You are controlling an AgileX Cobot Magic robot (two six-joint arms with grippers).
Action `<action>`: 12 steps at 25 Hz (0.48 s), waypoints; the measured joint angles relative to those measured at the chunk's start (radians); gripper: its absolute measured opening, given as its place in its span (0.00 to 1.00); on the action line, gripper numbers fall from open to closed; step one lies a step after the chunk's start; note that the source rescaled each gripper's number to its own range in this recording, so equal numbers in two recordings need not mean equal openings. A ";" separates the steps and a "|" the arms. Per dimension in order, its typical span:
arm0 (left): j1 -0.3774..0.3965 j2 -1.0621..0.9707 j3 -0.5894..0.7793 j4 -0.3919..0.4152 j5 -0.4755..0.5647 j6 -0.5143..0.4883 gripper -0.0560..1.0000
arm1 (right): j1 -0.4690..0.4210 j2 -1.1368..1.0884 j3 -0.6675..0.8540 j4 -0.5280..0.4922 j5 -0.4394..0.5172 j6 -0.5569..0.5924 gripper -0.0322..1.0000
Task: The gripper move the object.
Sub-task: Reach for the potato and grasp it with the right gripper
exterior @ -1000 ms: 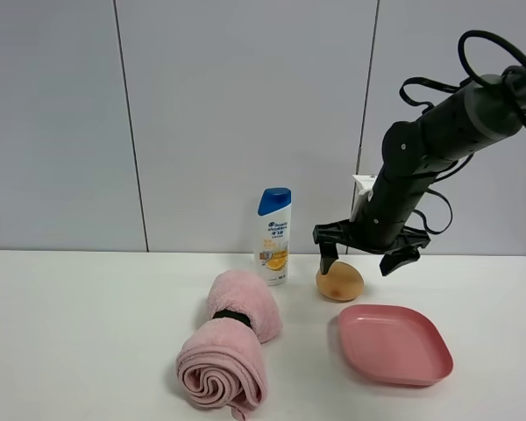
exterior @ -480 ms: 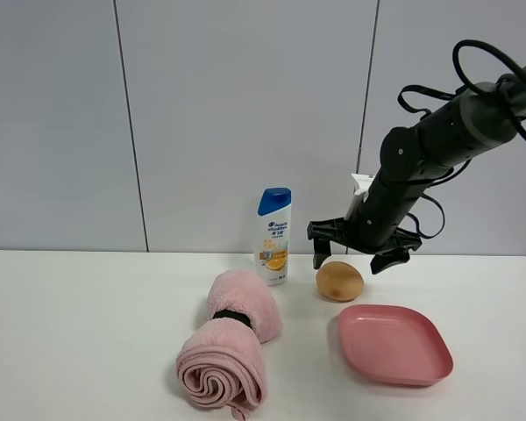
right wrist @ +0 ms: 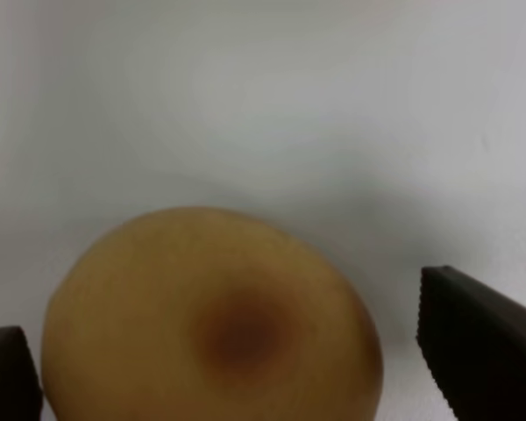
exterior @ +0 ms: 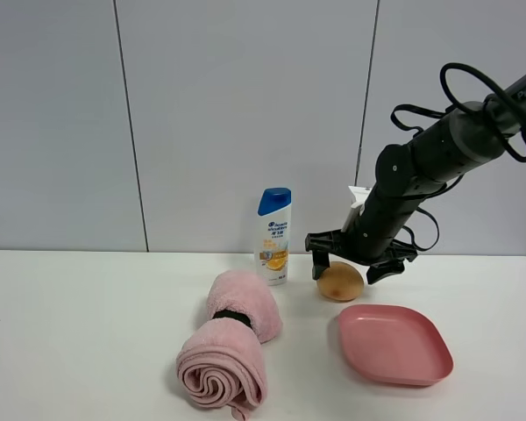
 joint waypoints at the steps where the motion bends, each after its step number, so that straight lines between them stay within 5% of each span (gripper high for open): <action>1: 0.000 0.000 0.000 0.000 0.000 0.000 1.00 | 0.000 0.003 0.000 0.000 0.000 0.000 0.82; 5: 0.000 0.000 0.000 0.000 0.000 0.000 1.00 | 0.000 0.005 0.000 0.000 -0.006 0.000 0.65; 12: 0.000 0.000 0.000 0.000 0.000 0.000 1.00 | 0.000 0.005 0.000 0.000 -0.006 0.000 0.14</action>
